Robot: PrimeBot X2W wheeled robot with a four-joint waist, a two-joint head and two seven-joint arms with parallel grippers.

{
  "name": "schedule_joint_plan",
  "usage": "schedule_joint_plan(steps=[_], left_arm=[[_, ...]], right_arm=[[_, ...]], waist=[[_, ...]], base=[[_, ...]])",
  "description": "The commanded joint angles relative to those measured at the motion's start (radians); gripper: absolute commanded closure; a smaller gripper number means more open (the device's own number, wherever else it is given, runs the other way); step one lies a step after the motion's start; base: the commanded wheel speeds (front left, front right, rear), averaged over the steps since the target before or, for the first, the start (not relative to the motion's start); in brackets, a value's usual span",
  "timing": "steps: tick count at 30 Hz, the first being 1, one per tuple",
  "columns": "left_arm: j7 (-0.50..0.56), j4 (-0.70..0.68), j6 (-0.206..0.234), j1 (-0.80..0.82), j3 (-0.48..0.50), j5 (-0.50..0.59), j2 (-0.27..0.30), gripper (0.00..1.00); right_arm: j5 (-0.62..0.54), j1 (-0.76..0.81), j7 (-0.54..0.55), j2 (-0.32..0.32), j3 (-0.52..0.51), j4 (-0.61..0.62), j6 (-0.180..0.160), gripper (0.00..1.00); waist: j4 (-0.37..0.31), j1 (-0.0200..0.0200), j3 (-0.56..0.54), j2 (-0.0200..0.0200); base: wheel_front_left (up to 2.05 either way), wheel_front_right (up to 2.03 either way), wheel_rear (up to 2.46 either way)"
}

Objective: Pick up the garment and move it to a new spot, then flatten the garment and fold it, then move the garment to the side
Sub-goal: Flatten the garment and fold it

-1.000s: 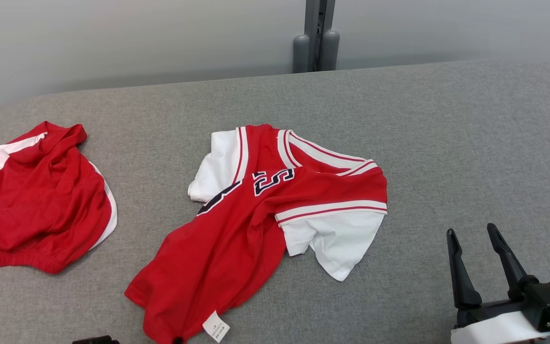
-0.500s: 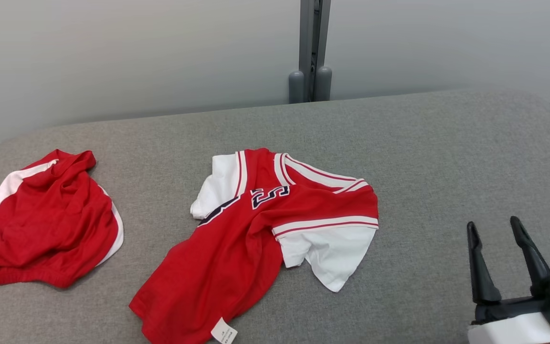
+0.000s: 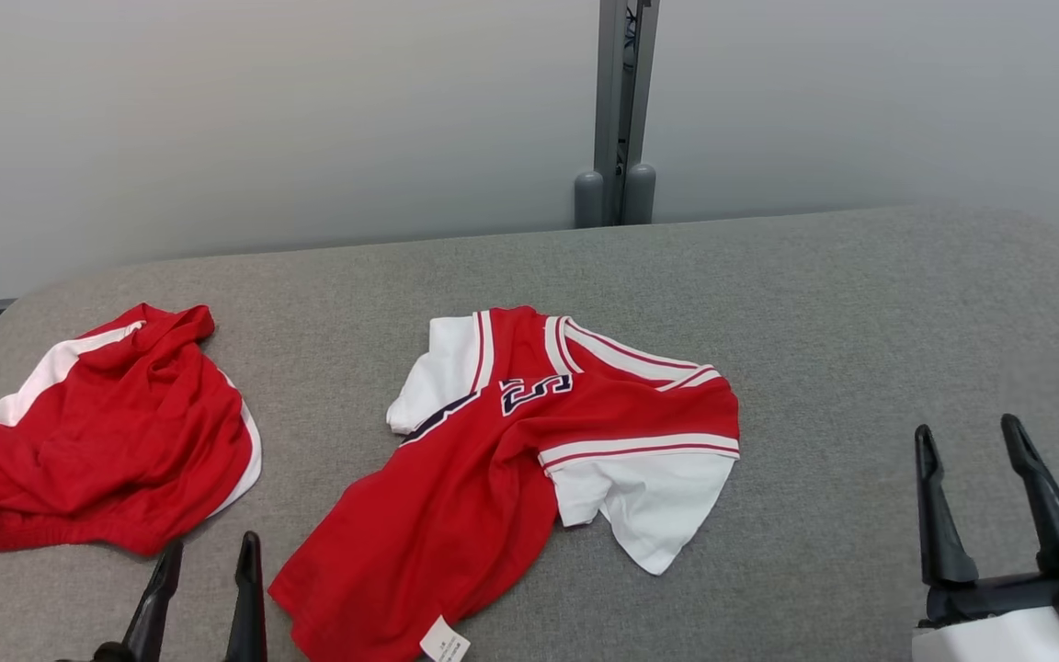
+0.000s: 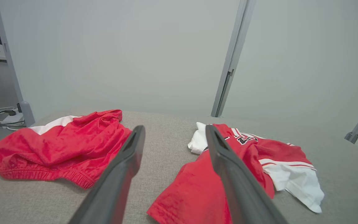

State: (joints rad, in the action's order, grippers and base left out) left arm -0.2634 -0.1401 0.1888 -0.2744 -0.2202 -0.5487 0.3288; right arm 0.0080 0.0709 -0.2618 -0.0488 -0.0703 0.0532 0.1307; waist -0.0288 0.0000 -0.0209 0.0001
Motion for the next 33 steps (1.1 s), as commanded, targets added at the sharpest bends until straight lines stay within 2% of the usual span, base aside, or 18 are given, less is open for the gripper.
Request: schedule_joint_plan(steps=[1,7,15,23,30,33], left_arm=[[-0.001,0.045,-0.037,0.038,0.028,0.087,-0.043,0.00],[-0.001,0.169,-0.112,0.083,0.086,0.233,-0.139,0.00],[-0.001,0.215,-0.188,0.093,0.206,0.308,-0.222,0.00],[-0.001,0.225,-0.240,0.116,0.266,0.360,-0.259,0.00],[-0.001,0.223,-0.258,0.118,0.283,0.376,-0.271,0.00],[-0.001,0.232,-0.259,0.091,0.275,0.360,-0.274,0.00]], right_arm=[[-0.002,0.016,-0.005,-0.004,0.011,-0.019,0.000,0.00],[0.006,0.023,-0.005,-0.004,0.041,-0.087,0.000,0.00],[0.028,0.021,-0.005,-0.004,0.053,-0.130,0.000,0.00],[0.033,0.011,-0.005,-0.004,0.064,-0.144,0.000,0.00],[0.056,-0.005,-0.005,-0.004,0.076,-0.145,0.000,0.00],[0.090,-0.021,-0.005,-0.003,0.120,-0.143,0.000,0.00]], waist=[[0.001,0.0000,0.005,-0.0001],[0.007,0.0000,0.014,-0.0001],[0.014,0.0000,0.016,-0.0001],[0.009,0.0000,0.018,-0.0001],[0.003,0.0000,0.021,-0.0001],[-0.001,0.0000,0.022,-0.0001]], base=[[0.00,0.00,0.00],[0.00,0.00,0.00],[0.00,0.00,0.00],[0.00,0.00,0.00],[0.00,0.00,0.00],[0.00,0.00,0.00]])
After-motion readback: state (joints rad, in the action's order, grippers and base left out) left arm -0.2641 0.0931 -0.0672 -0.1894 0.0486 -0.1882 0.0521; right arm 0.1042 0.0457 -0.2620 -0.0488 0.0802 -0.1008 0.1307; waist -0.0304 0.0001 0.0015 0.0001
